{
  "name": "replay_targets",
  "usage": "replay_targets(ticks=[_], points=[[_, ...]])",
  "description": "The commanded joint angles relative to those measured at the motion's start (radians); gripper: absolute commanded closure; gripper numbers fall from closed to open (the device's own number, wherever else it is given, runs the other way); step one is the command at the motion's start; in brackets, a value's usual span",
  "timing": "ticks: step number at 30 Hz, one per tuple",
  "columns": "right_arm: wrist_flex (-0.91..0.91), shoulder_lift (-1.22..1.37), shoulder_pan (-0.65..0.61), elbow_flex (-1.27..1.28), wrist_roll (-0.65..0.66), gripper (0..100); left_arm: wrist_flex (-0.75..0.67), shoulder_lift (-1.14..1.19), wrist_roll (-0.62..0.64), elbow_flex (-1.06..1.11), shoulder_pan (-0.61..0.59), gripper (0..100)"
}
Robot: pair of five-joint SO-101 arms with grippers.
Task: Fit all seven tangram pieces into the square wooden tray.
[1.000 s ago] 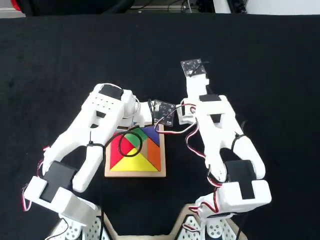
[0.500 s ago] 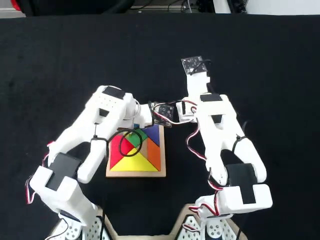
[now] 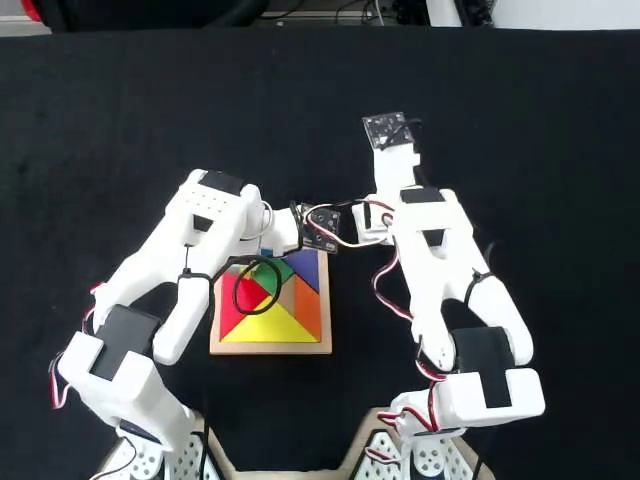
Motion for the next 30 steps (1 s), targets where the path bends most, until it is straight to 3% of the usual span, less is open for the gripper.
replay_targets(ticks=[1, 16, 24, 30], points=[[-0.006, -0.053, 0.023, -0.062, -0.005, 98.4, 0.005, 0.0, 0.057, -0.036, -0.015, 76], [-0.005, -0.053, 0.023, -0.062, -0.005, 98.5, 0.017, -0.009, 0.087, -0.116, -0.021, 74], [-0.005, -0.091, 0.043, -0.053, -0.012, 98.6, 0.121, -0.043, 0.091, -0.223, -0.071, 74], [-0.014, -0.183, 0.107, -0.016, -0.063, 98.6, 0.028, -0.015, 0.235, -0.182, -0.09, 76]])
